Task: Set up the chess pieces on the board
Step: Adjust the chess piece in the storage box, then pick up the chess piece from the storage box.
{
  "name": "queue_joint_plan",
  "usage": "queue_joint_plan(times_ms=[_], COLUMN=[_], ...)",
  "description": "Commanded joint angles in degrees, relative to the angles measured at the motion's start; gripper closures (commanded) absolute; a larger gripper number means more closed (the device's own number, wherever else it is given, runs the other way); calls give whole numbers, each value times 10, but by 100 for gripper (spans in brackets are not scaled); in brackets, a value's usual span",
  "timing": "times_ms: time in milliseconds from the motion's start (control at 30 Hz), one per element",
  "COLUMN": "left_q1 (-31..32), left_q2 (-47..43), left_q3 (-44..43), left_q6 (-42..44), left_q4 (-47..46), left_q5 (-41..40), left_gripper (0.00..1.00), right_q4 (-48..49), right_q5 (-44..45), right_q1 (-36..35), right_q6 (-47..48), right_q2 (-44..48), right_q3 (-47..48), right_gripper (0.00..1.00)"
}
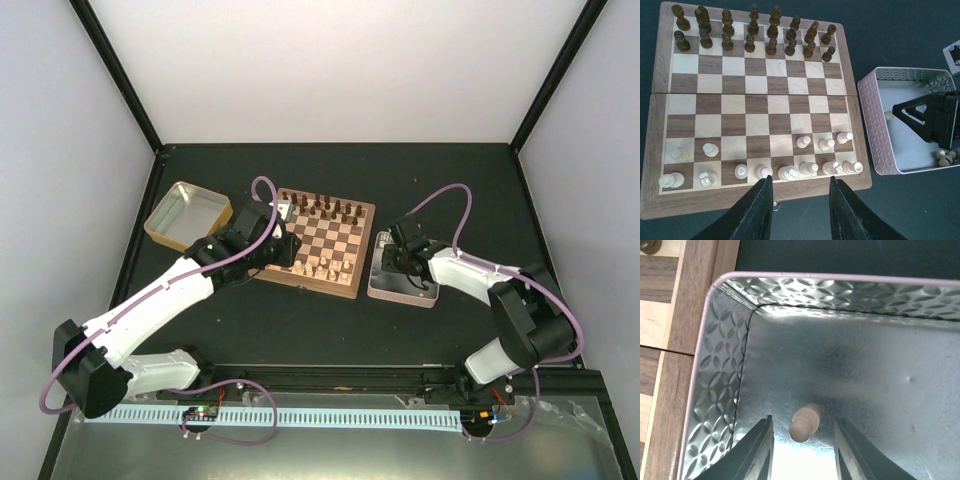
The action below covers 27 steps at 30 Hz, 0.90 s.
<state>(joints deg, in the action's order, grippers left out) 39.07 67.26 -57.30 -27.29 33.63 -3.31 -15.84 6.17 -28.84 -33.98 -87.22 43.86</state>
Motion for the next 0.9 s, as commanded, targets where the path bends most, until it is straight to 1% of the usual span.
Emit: queue_joint_plan(times_ms=[0, 133, 233, 467, 567, 733, 867], left_q1=[-4, -4, -4, -3, -3, -4, -3], left_q2=[6, 8, 8, 6, 5, 1, -9], left_q3=[-25, -26, -26, -26, -25, -24, -21], left_q6=[-6, -6, -5, -5, -5, -6, -7], left_q4=[2, 2, 2, 3, 4, 7, 8], left_q5=[6, 6, 7, 5, 3, -3, -17], left_gripper=[67, 67, 67, 67, 67, 67, 67], right_q4=[-34, -49, -60, -74, -80, -87, -92], right_q5=[30, 22, 21, 20, 22, 39, 33], right_q1=[1, 1, 1, 1, 1, 0, -3], right_q6=[-2, 8, 9, 10, 10, 10, 14], right_q2=[5, -11, -32, -63, -70, -67, -37], right_q3=[31, 47, 62, 81, 86, 94, 101], right_gripper=[65, 65, 67, 76, 81, 97, 99])
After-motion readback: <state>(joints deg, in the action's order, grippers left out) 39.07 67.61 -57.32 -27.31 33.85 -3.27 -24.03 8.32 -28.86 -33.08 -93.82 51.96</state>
